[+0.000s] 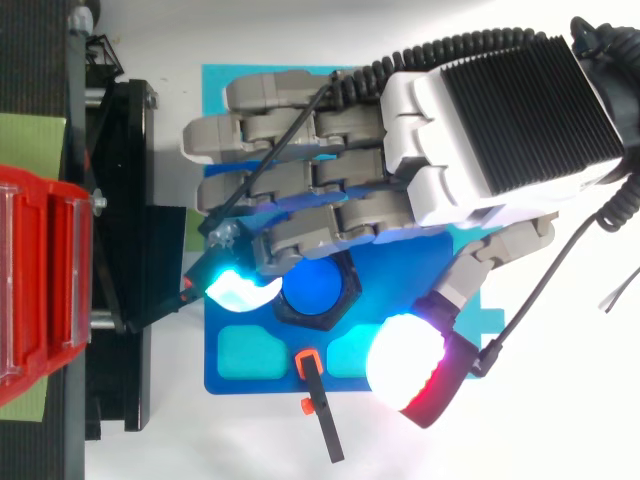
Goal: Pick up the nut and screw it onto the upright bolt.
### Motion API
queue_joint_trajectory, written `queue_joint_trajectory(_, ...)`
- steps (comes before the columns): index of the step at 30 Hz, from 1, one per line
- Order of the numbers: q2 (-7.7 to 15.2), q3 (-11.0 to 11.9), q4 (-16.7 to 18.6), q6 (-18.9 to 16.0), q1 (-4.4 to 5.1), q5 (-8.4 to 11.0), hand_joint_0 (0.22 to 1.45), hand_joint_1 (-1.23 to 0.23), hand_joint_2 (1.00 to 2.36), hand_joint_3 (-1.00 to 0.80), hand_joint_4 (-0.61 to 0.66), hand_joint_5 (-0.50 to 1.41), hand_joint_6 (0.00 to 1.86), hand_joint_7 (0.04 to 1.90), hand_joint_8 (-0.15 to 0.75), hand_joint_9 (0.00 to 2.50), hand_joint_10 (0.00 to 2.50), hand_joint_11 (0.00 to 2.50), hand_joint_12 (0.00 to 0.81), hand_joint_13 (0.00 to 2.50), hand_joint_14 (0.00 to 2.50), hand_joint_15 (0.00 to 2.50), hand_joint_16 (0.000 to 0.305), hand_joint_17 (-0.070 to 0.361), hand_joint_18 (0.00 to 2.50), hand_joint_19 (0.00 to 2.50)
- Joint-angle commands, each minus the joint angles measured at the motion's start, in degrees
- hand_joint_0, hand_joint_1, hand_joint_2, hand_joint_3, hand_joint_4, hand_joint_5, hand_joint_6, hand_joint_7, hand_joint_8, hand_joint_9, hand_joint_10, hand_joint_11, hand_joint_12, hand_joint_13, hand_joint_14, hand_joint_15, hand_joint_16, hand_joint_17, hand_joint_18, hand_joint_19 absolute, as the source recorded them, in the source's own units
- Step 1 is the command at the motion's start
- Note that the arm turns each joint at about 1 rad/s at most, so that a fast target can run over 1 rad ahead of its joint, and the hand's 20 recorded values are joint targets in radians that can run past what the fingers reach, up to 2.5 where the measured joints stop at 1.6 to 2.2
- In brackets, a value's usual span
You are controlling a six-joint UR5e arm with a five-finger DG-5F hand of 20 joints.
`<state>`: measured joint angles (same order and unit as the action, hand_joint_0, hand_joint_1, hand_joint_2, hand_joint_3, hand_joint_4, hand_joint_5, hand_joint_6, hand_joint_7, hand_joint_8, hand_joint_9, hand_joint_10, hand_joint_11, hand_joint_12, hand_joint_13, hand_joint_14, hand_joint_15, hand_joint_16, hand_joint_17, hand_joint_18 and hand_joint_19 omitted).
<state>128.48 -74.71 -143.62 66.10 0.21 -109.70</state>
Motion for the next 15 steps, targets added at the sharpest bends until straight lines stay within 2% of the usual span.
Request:
queue_joint_trajectory(1, 0.01, 0.00, 0.01, -0.01, 0.14, 1.06, 0.47, -0.06, 1.00, -0.50, 0.18, -0.15, 0.50, 0.66, 0.173, 0.26, 0.00, 0.00, 0.289, 0.00, 0.00, 0.00, 0.038, 0.085, 0.00, 0.00)
queue_joint_trajectory(15, 0.01, -0.09, 0.10, 0.08, 1.02, 2.82, 0.47, -0.06, 1.00, -0.50, 0.18, -0.15, 0.50, 0.67, 0.179, 0.27, 0.00, 0.00, 0.289, 0.00, 0.00, 0.00, 0.037, 0.084, 0.00, 0.00)
